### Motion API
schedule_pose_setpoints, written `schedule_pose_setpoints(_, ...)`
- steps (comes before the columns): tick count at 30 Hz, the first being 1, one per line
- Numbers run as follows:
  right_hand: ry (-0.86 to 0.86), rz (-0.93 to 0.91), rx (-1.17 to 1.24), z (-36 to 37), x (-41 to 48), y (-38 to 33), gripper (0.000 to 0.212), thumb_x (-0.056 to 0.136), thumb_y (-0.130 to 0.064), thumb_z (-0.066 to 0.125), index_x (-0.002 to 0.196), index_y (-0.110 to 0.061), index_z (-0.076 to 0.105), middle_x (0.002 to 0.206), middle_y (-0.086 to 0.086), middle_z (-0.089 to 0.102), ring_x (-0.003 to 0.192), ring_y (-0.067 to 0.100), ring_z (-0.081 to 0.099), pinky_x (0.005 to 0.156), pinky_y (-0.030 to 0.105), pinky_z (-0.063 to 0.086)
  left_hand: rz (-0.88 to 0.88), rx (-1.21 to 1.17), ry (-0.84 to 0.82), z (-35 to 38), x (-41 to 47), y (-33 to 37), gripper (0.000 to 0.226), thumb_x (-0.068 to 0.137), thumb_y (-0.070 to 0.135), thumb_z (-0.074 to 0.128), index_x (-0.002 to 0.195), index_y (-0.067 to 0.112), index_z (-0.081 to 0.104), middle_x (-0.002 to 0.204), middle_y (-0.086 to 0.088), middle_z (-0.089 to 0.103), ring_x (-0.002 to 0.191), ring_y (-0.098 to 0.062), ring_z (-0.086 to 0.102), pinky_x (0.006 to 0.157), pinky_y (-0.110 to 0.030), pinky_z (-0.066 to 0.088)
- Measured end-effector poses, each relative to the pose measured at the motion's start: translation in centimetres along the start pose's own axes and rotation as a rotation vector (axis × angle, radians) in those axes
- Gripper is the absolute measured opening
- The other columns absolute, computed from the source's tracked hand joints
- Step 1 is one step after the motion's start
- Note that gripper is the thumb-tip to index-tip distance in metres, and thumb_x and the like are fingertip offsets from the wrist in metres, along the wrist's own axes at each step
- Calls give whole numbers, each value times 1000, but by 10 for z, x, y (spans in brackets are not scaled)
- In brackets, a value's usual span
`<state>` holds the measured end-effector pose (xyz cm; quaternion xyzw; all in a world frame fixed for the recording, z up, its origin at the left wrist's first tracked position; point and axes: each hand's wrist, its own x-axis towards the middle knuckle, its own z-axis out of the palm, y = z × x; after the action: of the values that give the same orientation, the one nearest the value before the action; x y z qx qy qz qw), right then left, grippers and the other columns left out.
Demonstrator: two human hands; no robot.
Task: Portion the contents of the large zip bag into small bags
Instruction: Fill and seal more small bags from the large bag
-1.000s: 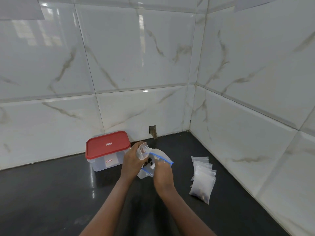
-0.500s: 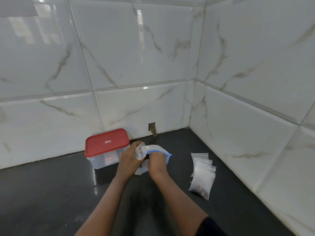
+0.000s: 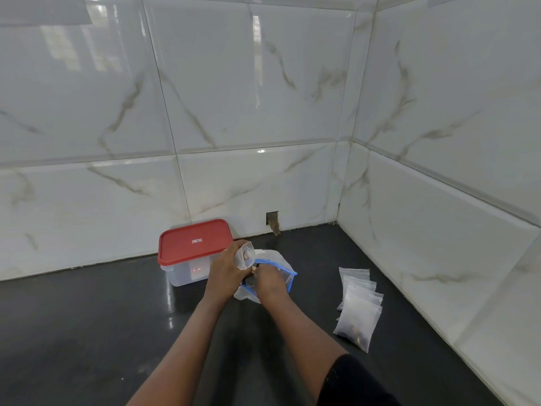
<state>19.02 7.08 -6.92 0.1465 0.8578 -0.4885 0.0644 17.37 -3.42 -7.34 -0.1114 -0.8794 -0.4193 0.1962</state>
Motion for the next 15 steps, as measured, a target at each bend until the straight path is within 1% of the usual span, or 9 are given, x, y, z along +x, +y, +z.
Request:
schedule_pose_setpoints(1, -2, 12, 20, -2, -1, -1, 16, 97, -13, 42, 103, -10, 56, 89, 2, 53, 75, 11, 50, 65, 6, 44, -2, 4, 3, -1, 1, 0, 46, 78, 18, 73, 120, 11, 56, 111, -8, 65, 94, -17, 59, 85, -23, 45)
schedule_pose_setpoints(2, -19, -1, 19, -3, -2, -3, 13, 98, -12, 40, 98, -14, 52, 83, -2, 50, 66, 3, 45, 53, -2, 38, 1, 7, 9, -1, 1, -1, 46, 78, 18, 73, 119, 11, 56, 110, -8, 66, 92, -15, 58, 83, -21, 44)
schedule_pose_setpoints(3, -34, -11, 32, -4, -3, -4, 13, 99, -12, 36, 94, -18, 47, 77, -7, 45, 59, -1, 38, 46, -2, 34, 2, 13, 15, -2, 2, -1, 45, 78, 18, 73, 119, 11, 56, 109, -8, 66, 89, -13, 56, 82, -20, 43)
schedule_pose_setpoints(4, -42, -20, 33, -6, -5, -3, 14, 100, -13, 33, 92, -20, 42, 72, -11, 38, 57, -1, 33, 46, -1, 33, 6, 22, 20, -2, 3, 0, 45, 78, 18, 73, 118, 11, 57, 108, -8, 66, 88, -11, 55, 81, -20, 42)
schedule_pose_setpoints(6, -32, -21, 11, -7, -4, -2, 13, 101, -14, 31, 93, -21, 39, 71, -12, 34, 62, 3, 35, 62, 5, 34, 7, 31, 25, -3, 5, 0, 46, 77, 19, 75, 118, 11, 57, 107, -7, 66, 86, -10, 53, 80, -20, 41)
schedule_pose_setpoints(8, -25, -18, -26, -6, 1, 0, 12, 100, -12, 31, 96, -21, 38, 85, -5, 41, 83, 9, 37, 83, 22, 39, 10, 29, 28, -3, 5, 2, 46, 76, 19, 75, 118, 10, 57, 106, -7, 66, 85, -11, 53, 78, -20, 40)
schedule_pose_setpoints(9, -32, -24, -5, -8, 0, -2, 13, 100, -12, 31, 97, -21, 39, 92, -4, 41, 87, 9, 37, 86, 24, 40, 11, 31, 28, -3, 4, 3, 46, 76, 18, 75, 117, 9, 57, 106, -8, 66, 85, -12, 53, 78, -20, 40)
schedule_pose_setpoints(12, 14, -41, 29, -4, 2, -3, 14, 97, -11, 40, 89, -16, 50, 86, 1, 52, 77, 14, 49, 64, 23, 44, 0, 27, 13, -3, 3, 4, 44, 79, 17, 72, 119, 9, 56, 108, -9, 66, 86, -11, 53, 79, -20, 41)
schedule_pose_setpoints(15, -31, -2, -100, -1, 4, -7, 11, 96, -16, 44, 96, -14, 55, 97, 5, 57, 87, 18, 57, 54, 20, 41, -23, 15, -2, -3, 2, 0, 46, 79, 18, 72, 121, 12, 55, 112, -7, 65, 90, -10, 53, 82, -21, 41)
